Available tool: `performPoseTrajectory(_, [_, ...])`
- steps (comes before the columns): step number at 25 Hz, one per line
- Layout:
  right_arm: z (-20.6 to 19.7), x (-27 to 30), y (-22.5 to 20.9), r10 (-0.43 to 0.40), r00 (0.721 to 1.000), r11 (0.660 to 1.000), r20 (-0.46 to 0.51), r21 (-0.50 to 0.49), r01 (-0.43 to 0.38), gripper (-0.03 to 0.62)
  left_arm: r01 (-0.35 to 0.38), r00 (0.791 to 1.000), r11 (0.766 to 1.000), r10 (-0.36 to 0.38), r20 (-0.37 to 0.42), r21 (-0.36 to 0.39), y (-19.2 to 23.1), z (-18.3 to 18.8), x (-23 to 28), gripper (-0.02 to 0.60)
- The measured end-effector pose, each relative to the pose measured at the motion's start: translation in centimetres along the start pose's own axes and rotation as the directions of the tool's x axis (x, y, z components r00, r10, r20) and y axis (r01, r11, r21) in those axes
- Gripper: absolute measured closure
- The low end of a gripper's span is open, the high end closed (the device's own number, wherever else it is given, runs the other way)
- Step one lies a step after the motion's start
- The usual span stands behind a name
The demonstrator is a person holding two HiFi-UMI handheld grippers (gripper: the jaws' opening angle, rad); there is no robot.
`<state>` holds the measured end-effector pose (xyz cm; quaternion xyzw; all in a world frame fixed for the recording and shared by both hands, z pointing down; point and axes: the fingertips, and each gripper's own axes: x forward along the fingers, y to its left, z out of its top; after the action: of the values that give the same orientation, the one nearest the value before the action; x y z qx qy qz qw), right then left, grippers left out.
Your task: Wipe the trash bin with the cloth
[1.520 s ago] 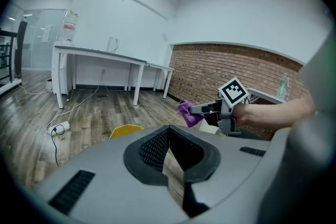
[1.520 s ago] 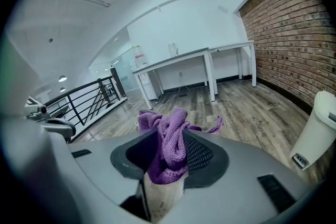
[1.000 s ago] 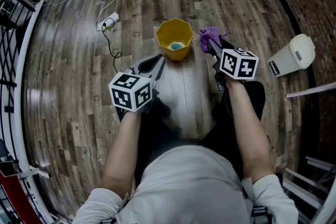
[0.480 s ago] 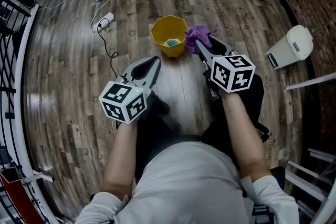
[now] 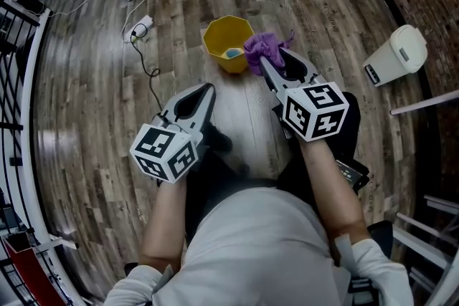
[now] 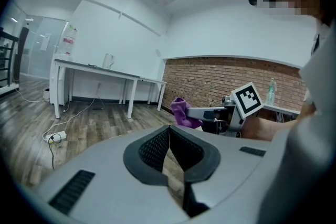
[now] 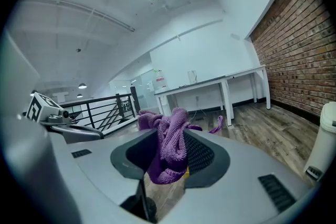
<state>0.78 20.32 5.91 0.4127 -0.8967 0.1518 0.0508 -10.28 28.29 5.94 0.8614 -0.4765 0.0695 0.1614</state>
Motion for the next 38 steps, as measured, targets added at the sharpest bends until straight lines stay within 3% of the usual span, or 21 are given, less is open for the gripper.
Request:
performPoseTrajectory(10, [-2.2, -1.7, 0.6, -0.047, 0.998, 0.999, -0.032, 0.016, 0.047, 0.450, -0.009, 1.000, 1.000, 0.009, -0.003, -0.025, -0.8, -0.9, -1.2, 0.577])
performPoseTrajectory(27, [-3.7, -3.4, 2.0, -0.028, 0.999, 0.999, -0.040, -0.024, 0.027, 0.450, -0.013, 1.000, 1.000, 0.014, 0.010, -0.027, -1.4, -1.2, -2.2, 0.575])
performPoseTrajectory(38, [-4.2, -3.9, 1.6, -0.064, 0.997, 0.997, -0.040, -0.038, 0.062, 0.450, -0.006, 1.000, 1.000, 0.006, 0.002, -0.029, -1.8, -1.3, -2.2, 0.577])
